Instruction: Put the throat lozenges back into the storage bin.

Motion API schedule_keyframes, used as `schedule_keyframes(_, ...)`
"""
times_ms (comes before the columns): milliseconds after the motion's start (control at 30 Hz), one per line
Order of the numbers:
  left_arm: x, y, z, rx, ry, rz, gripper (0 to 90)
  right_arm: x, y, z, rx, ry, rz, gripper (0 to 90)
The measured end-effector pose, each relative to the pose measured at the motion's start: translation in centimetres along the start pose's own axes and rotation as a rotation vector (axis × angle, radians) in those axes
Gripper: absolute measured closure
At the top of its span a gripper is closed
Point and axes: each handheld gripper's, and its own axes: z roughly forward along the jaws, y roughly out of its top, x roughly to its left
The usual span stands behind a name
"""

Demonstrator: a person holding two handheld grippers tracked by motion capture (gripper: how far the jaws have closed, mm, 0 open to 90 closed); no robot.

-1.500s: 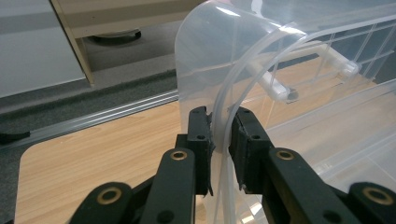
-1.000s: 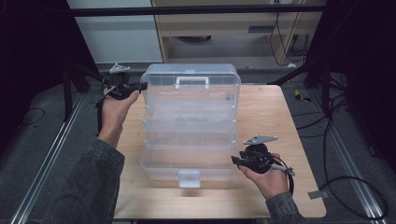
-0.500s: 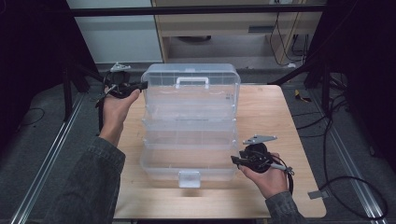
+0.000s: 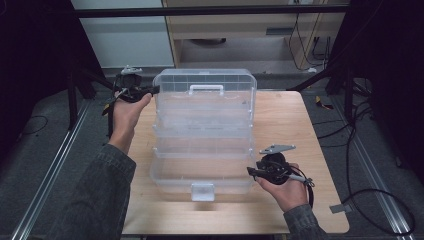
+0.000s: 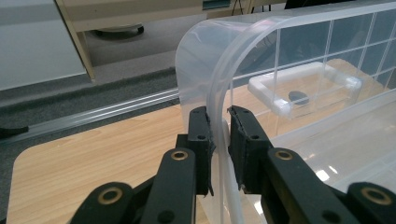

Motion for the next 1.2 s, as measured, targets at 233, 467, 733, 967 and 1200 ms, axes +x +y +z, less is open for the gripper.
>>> schedule_keyframes(233,0.3,0.2,0.5,0.015,-0.003,-0.011,78.2,0.0,0.0,0.0,0.002,-0.001,0.001,58.1)
schedule_keyframes(467,0.6,0.1,1.2,0.019,-0.009,-0.042,78.0,-0.2,-0.1,0.0,0.001,-0.002,0.005,58.8)
schedule_keyframes(733,0.7,0.2,1.7,0.025,-0.005,-0.051,77.9,-0.2,-0.1,0.1,-0.001,-0.002,0.006,59.0)
schedule_keyframes(967,-0.1,0.3,2.9,-0.082,-0.004,-0.182,77.7,-0.2,-0.1,0.1,-0.002,-0.002,0.007,59.0)
schedule_keyframes(1200,-0.3,0.5,3.8,-0.116,0.009,-0.240,77.4,-0.3,-0.1,0.1,-0.003,0.000,0.012,59.0)
